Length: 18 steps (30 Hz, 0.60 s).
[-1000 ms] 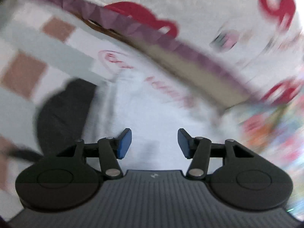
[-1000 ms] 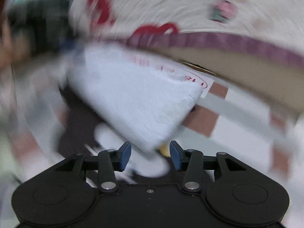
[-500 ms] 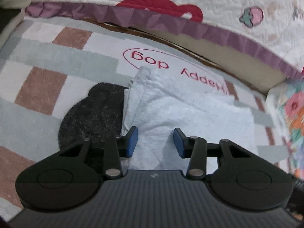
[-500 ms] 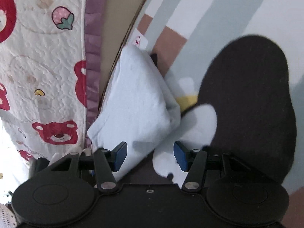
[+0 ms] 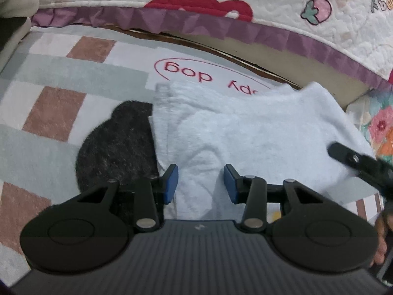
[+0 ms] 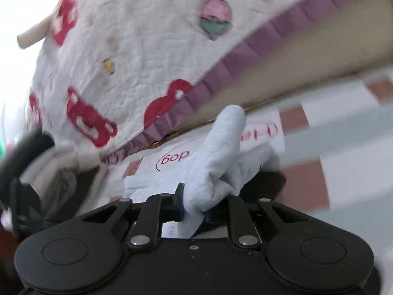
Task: Fold clothes
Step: 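Grasp the folded grey sweatshirt's edge with both grippers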
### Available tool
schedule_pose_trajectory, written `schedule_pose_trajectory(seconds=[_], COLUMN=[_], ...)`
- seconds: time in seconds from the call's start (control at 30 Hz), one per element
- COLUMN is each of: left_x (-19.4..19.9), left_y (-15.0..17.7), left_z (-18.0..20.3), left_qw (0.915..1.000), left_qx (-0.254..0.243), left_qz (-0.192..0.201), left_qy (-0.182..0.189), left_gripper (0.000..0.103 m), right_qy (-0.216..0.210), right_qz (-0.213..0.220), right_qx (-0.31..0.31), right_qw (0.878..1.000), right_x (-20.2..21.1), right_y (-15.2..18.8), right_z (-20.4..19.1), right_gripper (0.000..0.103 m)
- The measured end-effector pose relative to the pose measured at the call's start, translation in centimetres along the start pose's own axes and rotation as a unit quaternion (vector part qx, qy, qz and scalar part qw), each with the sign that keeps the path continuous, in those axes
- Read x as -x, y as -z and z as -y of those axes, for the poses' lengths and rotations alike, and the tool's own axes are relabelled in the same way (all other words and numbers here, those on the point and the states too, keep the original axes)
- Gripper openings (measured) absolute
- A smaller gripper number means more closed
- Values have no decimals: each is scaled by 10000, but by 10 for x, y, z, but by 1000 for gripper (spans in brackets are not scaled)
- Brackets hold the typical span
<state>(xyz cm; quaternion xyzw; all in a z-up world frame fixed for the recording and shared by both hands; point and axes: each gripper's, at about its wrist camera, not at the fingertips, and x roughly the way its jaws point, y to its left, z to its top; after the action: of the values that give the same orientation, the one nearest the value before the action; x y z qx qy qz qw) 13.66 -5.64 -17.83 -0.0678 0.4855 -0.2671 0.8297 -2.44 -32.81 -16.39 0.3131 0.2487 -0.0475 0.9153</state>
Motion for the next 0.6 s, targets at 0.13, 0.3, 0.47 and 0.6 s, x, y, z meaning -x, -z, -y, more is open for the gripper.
schedule_pose_trajectory(seconds=[0.13, 0.3, 0.47, 0.6], left_x=[-9, -34, -47, -52], left_y=[-9, -27, -39, -43], left_z=[-1, -15, -29, -34], left_qw=[9997, 9995, 9995, 9992], left_qx=[11, -5, 240, 346], left_qz=[152, 198, 199, 207], left_qy=[-173, -253, -78, 78], left_gripper=[46, 71, 74, 74], right_qy=[262, 400, 386, 376], right_qz=[-134, -259, -326, -424], right_qx=[-80, -215, 69, 424], right_qw=[9995, 9986, 9987, 9975], right_x=[-9, -9, -11, -12], right_y=[-6, -1, -4, -7], right_z=[21, 28, 22, 19], right_gripper=[16, 17, 17, 17])
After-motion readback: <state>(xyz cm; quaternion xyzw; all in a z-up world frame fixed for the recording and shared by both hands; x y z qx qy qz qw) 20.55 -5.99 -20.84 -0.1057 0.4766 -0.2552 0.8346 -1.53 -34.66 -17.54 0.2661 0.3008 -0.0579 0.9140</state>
